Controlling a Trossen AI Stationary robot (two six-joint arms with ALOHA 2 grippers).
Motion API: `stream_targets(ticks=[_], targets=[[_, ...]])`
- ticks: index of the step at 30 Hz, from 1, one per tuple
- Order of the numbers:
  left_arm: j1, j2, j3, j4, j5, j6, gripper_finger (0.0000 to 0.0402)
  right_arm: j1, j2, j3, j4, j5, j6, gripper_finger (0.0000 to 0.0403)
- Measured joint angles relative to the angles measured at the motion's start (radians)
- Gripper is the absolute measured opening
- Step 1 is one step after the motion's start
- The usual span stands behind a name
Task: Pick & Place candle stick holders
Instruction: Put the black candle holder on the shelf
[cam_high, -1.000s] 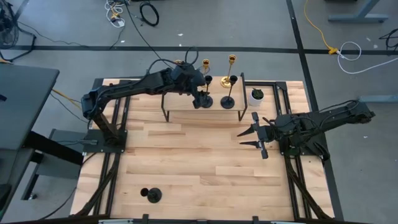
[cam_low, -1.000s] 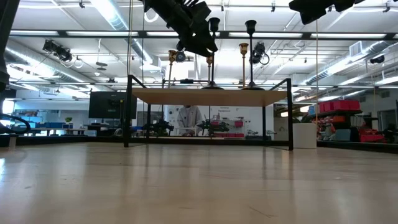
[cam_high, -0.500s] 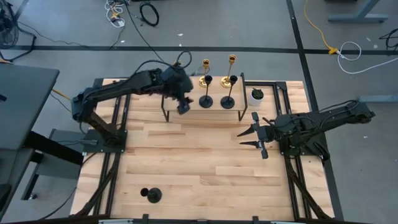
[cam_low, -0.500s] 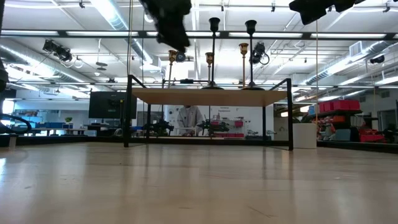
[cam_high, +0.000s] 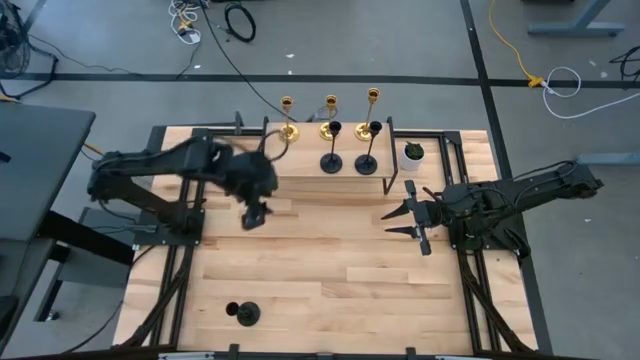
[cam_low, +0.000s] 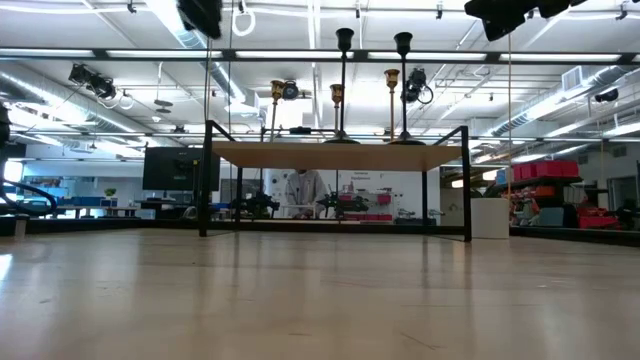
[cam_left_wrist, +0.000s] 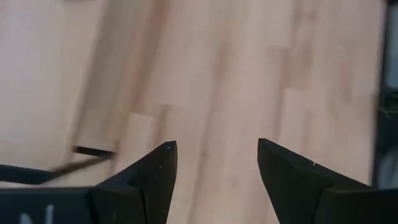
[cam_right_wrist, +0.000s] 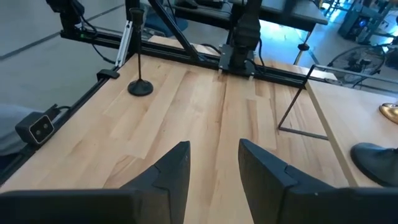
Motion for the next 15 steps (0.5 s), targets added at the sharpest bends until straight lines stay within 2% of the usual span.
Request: stream_targets(ticks=[3, 15], targets=[[-0.088, -0.051, -0.037, 0.004, -0.02, -0.068, 0.0222, 0.0, 0.0, 0.0, 0.0, 0.0, 0.014, 0.0135], [-0.434, -0.24, -0.296, 0.049, -0.228, -0.37, 0.0222, 0.0, 0.0, 0.0, 0.034, 0.0, 0.079, 0.0135]])
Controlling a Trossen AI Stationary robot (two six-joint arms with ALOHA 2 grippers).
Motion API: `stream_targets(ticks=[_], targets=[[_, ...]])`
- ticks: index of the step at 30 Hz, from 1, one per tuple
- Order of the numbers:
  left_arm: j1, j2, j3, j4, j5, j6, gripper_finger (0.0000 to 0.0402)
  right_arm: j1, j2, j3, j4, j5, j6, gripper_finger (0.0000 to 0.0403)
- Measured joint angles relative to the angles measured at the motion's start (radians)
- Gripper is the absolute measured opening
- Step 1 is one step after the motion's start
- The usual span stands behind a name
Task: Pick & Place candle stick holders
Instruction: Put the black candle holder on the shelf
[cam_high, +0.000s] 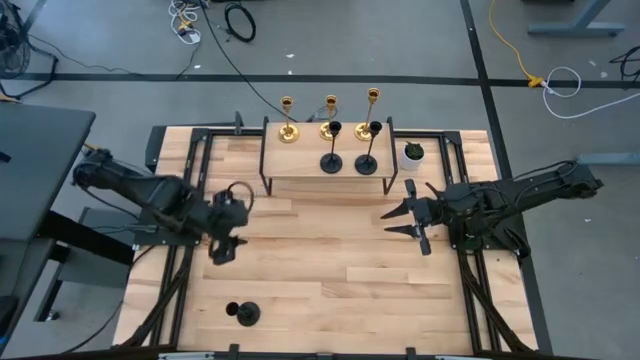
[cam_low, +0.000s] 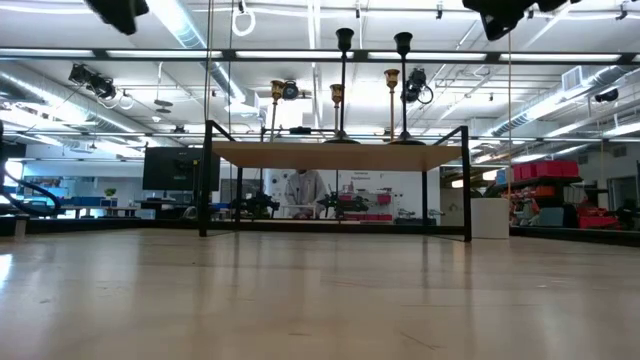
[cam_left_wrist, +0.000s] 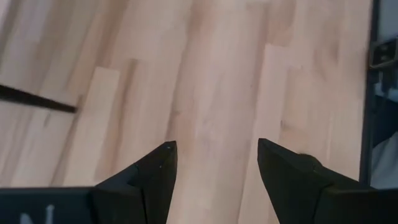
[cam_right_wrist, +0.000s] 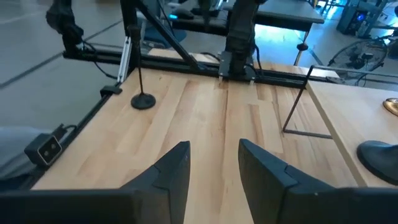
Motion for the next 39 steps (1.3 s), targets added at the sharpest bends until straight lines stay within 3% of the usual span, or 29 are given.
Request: stream_targets(ticks=[8, 22, 30, 39], targets=[[-0.21, -0.095, -0.205, 0.168, -0.088, -0.056, 0.0222, 0.0, 0.0, 0.0, 0.047, 0.0, 0.006, 0.0135], [-0.469, -0.178, -0.502, 0.396, -0.133, -0.255, 0.0222, 0.0, 0.0, 0.0, 0.127, 0.0, 0.002, 0.0135], [-0.602, -0.174, -0.632, 0.769, -0.142, -0.204, 0.0222, 0.0, 0.0, 0.0, 0.159, 0.048, 0.005, 0.0135], [-0.678, -0.174, -0.768, 1.04, -0.307, -0.175, 0.0222, 0.0, 0.0, 0.0, 0.195, 0.059, 0.005, 0.0135]])
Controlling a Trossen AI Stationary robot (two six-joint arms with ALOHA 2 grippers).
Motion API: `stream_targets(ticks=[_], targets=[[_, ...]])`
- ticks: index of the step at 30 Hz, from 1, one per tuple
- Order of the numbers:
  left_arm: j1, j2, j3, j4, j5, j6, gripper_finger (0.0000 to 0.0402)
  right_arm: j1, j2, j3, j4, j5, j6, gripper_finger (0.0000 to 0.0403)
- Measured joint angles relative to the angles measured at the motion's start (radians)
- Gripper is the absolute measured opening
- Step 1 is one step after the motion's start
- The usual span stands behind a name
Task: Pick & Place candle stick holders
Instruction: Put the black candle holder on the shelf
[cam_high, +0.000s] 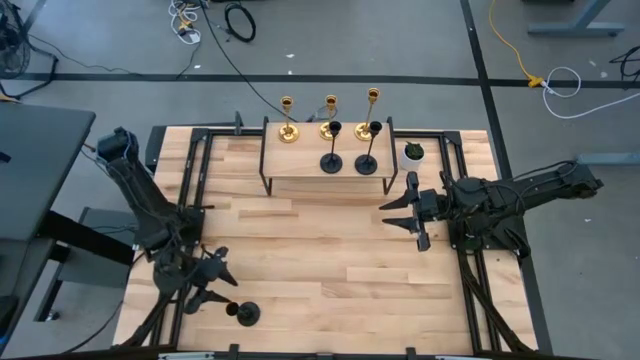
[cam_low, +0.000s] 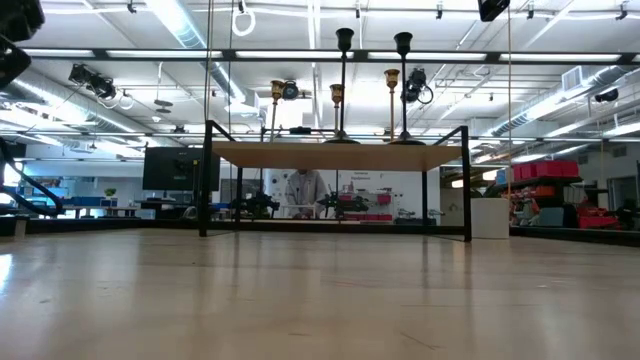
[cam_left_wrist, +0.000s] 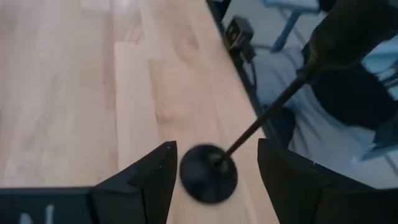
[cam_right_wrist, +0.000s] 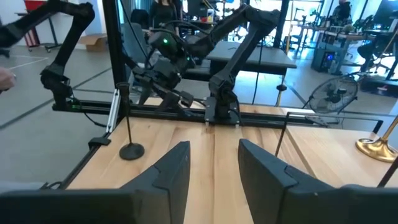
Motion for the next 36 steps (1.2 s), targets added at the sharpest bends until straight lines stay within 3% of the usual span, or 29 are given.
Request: stream_targets(ticks=[10, 17, 32, 36], targets=[[-0.03, 0.0, -0.163, 0.425, 0.023, 0.148, 0.0222, 0.0, 0.0, 0.0, 0.002, -0.008, 0.0, 0.0135], [-0.029, 0.012, -0.193, 0.514, -0.014, 0.217, 0.0222, 0.0, 0.0, 0.0, 0.002, -0.009, 0.0, 0.0135], [-0.007, 0.295, -0.194, 0.855, -0.025, 0.275, 0.0222, 0.0, 0.0, 0.0, 0.002, -0.008, -0.007, 0.0135], [-0.001, 0.354, -0.194, 0.947, 0.012, 0.272, 0.0222, 0.0, 0.0, 0.0, 0.002, -0.008, -0.007, 0.0135]])
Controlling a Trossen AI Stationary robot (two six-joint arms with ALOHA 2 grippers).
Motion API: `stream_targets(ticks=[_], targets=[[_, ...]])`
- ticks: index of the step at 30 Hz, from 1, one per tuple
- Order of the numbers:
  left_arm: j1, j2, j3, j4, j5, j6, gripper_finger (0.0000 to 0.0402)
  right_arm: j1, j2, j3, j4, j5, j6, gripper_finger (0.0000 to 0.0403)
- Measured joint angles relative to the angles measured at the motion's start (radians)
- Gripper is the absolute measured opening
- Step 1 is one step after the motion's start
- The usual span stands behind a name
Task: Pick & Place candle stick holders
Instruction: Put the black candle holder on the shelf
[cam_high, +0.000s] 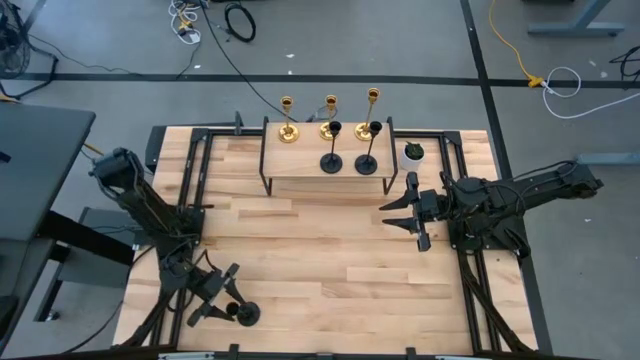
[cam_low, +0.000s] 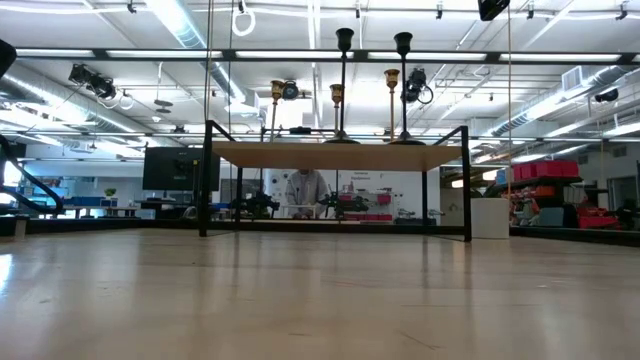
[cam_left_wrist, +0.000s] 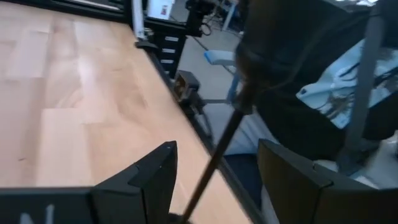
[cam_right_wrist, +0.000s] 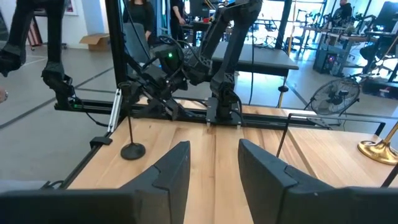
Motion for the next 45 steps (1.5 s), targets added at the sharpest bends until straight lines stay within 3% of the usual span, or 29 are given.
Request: stream_targets(ticks=[13, 28, 34, 45], targets=[[0.022, 0.14, 0.113, 0.053, 0.007, 0.079, 0.0222, 0.0, 0.0, 0.0, -0.001, -0.001, 0.003, 0.0135], [0.022, 0.145, 0.132, 0.014, -0.038, 0.082, 0.0216, 0.0, 0.016, 0.0, -0.008, -0.001, 0.004, 0.0135], [0.022, 0.145, 0.132, 0.015, -0.038, 0.081, 0.0166, 0.0, 0.043, 0.0, -0.004, -0.001, 0.004, 0.0135], [0.022, 0.145, 0.131, 0.015, -0.058, 0.084, 0.0019, 0.0, 0.054, 0.0, 0.011, 0.0, -0.004, 0.0135]])
